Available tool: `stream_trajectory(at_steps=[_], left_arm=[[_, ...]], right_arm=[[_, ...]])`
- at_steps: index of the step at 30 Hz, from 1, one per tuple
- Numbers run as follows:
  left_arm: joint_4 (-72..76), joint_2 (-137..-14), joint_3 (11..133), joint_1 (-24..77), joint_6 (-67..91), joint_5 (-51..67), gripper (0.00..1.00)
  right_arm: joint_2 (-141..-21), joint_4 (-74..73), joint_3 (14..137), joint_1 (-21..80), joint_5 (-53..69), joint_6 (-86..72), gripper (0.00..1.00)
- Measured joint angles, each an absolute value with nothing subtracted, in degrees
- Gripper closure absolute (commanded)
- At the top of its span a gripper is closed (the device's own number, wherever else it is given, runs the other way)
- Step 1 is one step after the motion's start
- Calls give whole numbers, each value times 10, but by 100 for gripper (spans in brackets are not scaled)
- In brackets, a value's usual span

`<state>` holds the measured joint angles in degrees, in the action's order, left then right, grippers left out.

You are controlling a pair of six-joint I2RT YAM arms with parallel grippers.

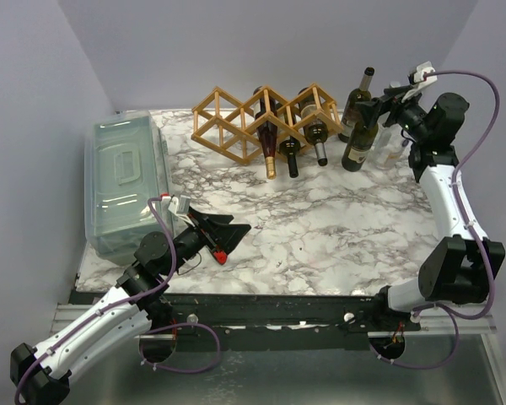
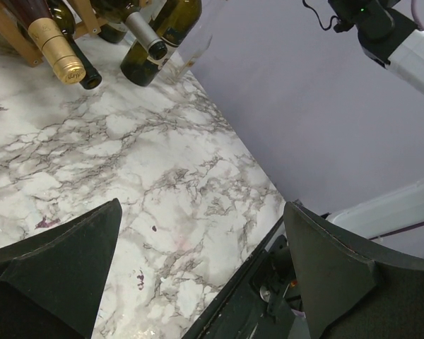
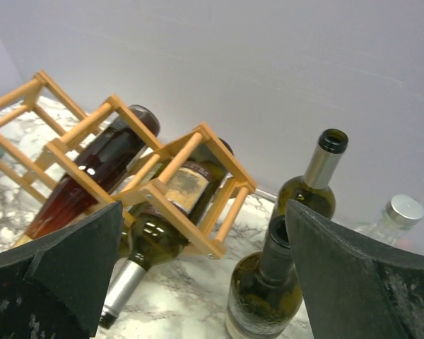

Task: Take the wine bottle off the wine rack
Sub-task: Place the wine bottle at the center of the board.

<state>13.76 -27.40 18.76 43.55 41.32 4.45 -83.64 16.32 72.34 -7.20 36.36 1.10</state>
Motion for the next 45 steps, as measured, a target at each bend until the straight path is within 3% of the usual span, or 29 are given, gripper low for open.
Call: stream_trajectory(at_steps=[11, 24, 45], left_arm=[[134, -274, 189, 435, 413, 45, 1], [118, -324, 227, 435, 411, 54, 1], [69, -431, 324, 435, 398, 62, 1]], right_arm=[[-812, -7, 794, -72, 461, 16, 1], [-773, -127, 794, -72, 561, 12, 1], [-715, -149, 628, -70, 609, -13, 1]])
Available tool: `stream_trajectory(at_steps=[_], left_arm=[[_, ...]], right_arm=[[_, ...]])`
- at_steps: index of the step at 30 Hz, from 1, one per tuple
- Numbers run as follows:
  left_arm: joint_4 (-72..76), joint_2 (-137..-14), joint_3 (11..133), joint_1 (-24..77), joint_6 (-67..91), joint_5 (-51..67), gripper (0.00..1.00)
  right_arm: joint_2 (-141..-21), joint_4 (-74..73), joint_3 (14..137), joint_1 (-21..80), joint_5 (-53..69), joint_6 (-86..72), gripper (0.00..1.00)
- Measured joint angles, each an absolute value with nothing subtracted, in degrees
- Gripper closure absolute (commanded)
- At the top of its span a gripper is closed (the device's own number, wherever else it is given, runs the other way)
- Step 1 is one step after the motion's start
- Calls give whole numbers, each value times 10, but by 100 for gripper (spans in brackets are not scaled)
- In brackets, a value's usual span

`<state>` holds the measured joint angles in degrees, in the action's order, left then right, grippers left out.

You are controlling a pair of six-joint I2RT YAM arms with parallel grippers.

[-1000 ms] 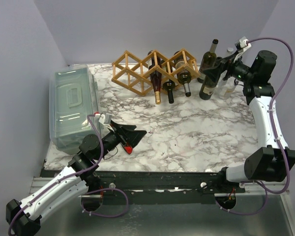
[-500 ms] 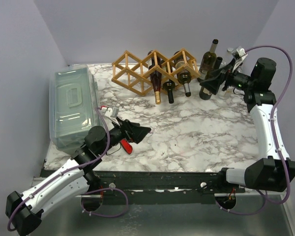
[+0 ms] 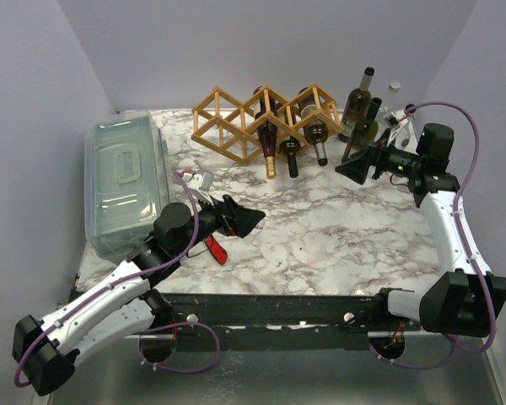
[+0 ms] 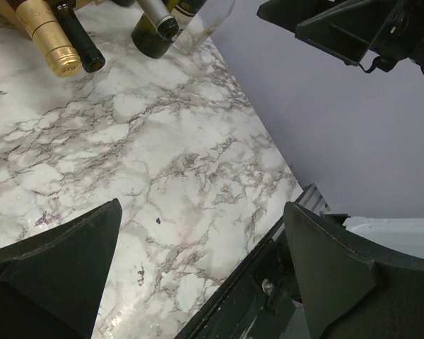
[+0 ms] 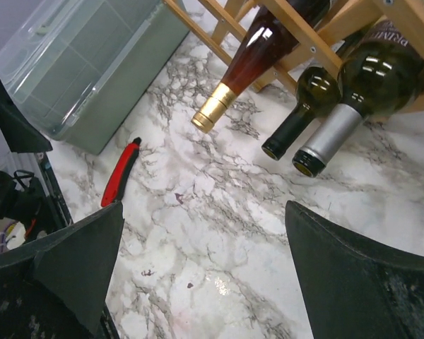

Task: Take the wine bottle off the wine rack
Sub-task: Place the wine bottle at the center of the board, then pick up the wine bottle from the wine rack.

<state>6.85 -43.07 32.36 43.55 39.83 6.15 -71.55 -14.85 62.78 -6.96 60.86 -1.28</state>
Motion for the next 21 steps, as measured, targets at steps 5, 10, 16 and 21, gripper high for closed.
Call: stream_trajectory(at_steps=[5, 10, 16, 21], left_arm=[[61, -452, 337, 435, 398, 62, 1], [56, -464, 341, 435, 399, 62, 1], [48, -464, 341, 435, 405, 61, 1], [44, -463, 341, 435, 412, 59, 1]], right_arm=[[-709, -131, 588, -36, 565, -17, 1], [-708, -108, 562, 42, 485, -17, 1], [-714, -54, 559, 79, 383, -25, 1], [-749, -11, 565, 100, 301, -48, 1]])
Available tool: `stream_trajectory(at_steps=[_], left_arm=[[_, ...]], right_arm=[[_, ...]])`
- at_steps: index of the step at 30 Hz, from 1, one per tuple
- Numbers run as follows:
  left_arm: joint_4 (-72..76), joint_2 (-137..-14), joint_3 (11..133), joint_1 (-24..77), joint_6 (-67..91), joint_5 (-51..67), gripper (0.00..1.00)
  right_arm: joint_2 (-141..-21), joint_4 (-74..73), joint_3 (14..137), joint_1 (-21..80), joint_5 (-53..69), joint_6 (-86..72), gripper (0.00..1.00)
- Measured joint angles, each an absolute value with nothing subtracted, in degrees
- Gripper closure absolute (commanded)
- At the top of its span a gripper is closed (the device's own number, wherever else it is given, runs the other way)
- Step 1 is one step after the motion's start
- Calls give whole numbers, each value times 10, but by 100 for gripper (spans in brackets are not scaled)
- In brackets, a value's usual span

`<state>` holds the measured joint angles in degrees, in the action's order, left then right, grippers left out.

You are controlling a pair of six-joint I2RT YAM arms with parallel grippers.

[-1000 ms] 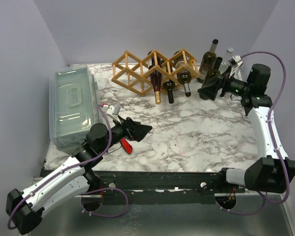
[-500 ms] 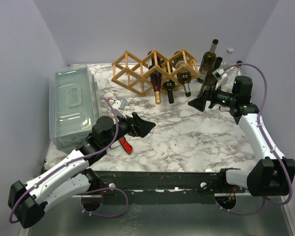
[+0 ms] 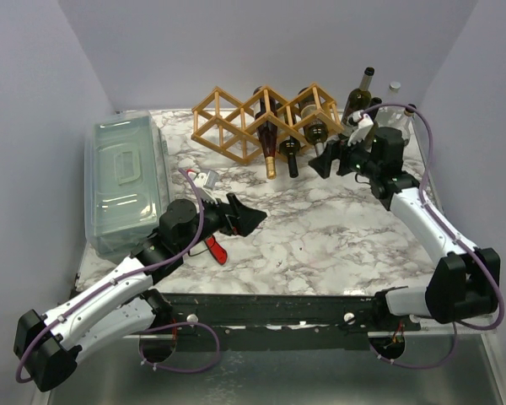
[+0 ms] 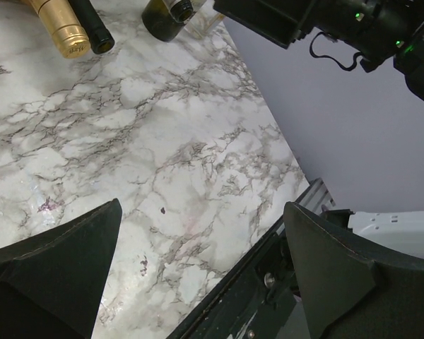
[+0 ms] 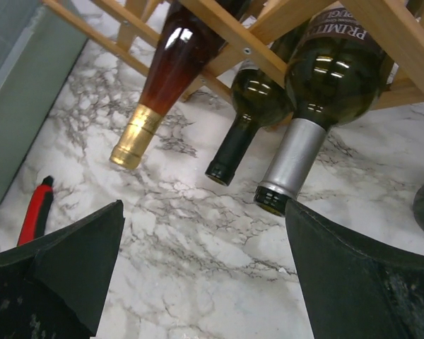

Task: Take the wine bottle off the wine rack
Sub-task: Pick up the wine bottle from the wine rack.

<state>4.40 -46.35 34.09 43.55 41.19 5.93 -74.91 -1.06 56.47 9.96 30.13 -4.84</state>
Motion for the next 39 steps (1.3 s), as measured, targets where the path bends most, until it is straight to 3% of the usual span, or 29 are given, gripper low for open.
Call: stream_trajectory(at_steps=[14, 25, 39], left_arm=[[40, -462, 340, 435, 425, 55, 1], [37, -444, 329, 435, 425, 51, 1], [37, -444, 327, 435, 425, 49, 1]], right_arm=[[-848, 23, 615, 164, 54, -138, 7], [-926, 27, 663, 168, -10, -150, 18], [-980, 30, 696, 176, -24, -145, 24]])
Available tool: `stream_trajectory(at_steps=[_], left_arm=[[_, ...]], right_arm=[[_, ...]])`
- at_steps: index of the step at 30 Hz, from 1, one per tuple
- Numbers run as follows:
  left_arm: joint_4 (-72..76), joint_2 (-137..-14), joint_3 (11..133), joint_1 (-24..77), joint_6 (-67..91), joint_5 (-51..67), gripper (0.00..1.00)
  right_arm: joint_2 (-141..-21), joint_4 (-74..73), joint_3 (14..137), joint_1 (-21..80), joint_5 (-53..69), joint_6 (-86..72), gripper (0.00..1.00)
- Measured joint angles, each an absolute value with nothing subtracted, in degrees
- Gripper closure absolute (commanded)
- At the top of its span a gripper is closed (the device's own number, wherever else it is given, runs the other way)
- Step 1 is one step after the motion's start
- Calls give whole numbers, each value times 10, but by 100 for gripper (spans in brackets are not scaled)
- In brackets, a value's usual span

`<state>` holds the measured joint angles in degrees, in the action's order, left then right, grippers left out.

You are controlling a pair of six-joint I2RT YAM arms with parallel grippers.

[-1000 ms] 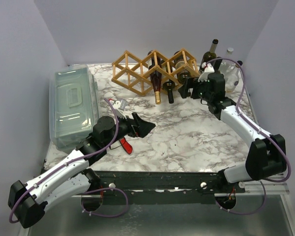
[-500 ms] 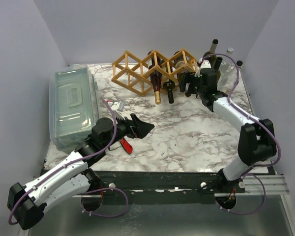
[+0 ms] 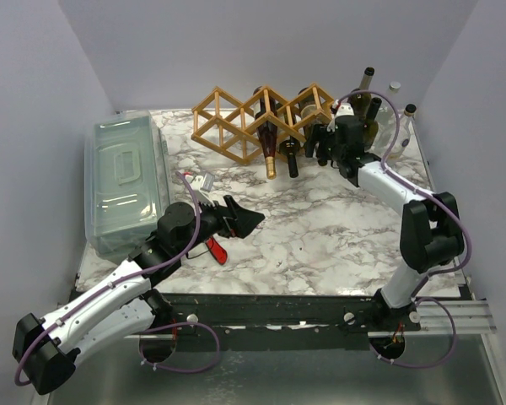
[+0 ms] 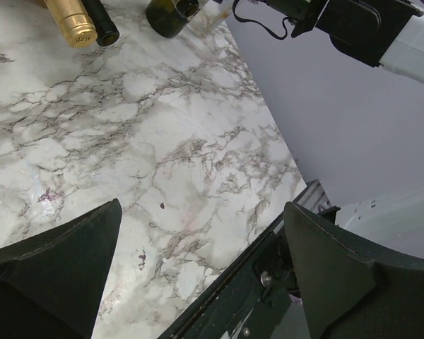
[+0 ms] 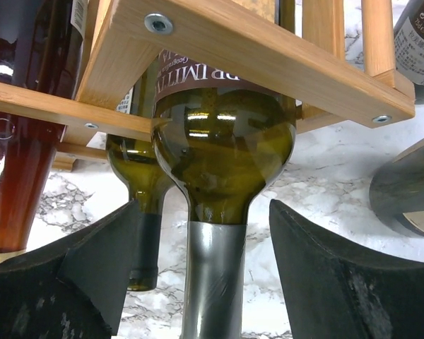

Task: Take the wine bottle off the wine rack
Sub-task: Pick up the wine bottle from the wine rack.

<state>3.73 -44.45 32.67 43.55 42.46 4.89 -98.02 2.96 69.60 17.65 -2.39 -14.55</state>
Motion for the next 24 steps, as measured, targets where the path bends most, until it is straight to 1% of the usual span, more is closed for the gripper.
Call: stream_trajectory(at_steps=[4, 17, 18, 24], left_arm=[[37, -443, 324, 435, 425, 49, 1], [37, -442, 323, 435, 424, 48, 1], [37, -442, 323, 435, 424, 48, 1], [37, -441, 320, 435, 424, 48, 1]], right_arm=[[-993, 30, 704, 177, -25, -142, 26], [-1021, 18, 738, 177, -30, -130, 28], [-1022, 16, 739, 177, -30, -130, 30], [-1027, 4, 749, 177, -31, -125, 29]])
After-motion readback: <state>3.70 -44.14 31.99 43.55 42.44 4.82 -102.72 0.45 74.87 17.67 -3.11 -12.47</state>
